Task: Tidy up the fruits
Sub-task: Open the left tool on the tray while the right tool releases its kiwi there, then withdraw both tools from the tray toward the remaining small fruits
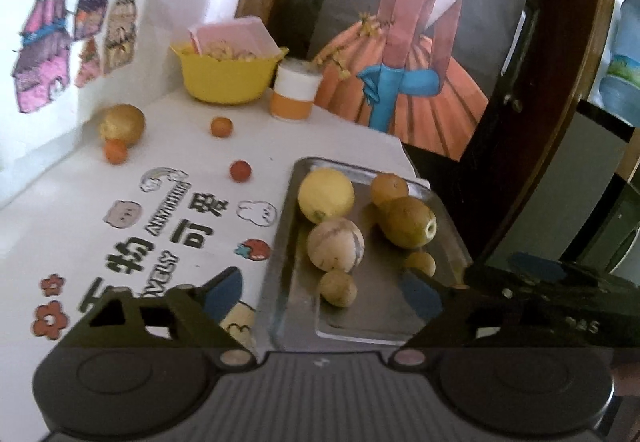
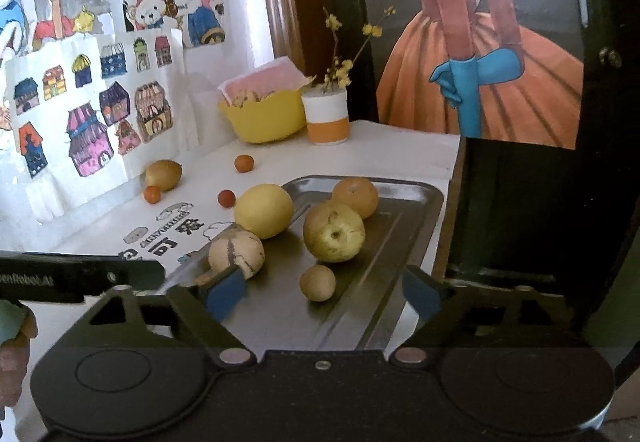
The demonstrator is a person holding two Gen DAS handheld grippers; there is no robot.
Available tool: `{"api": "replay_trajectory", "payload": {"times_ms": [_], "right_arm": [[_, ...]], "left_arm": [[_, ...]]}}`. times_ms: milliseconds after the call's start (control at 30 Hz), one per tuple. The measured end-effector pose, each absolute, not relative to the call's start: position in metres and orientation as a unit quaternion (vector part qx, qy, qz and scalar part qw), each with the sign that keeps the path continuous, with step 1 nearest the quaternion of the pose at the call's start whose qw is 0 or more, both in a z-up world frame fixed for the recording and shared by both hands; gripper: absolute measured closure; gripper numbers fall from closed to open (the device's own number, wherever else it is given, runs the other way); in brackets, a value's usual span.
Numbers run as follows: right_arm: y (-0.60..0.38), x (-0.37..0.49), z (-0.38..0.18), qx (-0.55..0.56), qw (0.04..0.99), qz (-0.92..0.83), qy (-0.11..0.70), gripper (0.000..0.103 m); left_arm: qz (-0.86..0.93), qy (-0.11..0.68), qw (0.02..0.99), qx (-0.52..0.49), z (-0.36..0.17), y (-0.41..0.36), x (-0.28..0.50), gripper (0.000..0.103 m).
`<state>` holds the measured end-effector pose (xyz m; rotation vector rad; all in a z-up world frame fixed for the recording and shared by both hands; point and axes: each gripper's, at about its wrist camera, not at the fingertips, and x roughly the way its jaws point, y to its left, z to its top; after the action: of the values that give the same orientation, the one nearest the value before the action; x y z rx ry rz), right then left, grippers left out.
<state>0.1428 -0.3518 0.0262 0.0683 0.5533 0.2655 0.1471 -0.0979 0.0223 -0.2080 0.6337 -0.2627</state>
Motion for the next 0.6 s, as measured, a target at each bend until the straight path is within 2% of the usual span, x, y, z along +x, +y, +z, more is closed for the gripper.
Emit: {"api": "replay_trajectory", "payload": {"times_ms": [67, 133, 600], "right_arm": [[-0.350, 0.132, 0.030, 0.032, 0.954, 0.129, 0.269, 0.002], [-0.348, 0.122, 0.034, 0.029, 0.955, 0.128, 0.267, 0.001], [-0.306, 0.061, 0.039, -0.017, 0.929, 0.158, 0.334, 0.001]], "left_arm": [[-0.122, 0.301, 0.940, -0.103, 0.026, -0.093, 0.140, 0.001], [-0.116, 0.294, 0.943, -0.102, 0.029, -0.087, 0.132, 0.001], [-0.085, 0.314, 0.943, -0.069, 0.030, -0.040, 0.082, 0.000]]}}
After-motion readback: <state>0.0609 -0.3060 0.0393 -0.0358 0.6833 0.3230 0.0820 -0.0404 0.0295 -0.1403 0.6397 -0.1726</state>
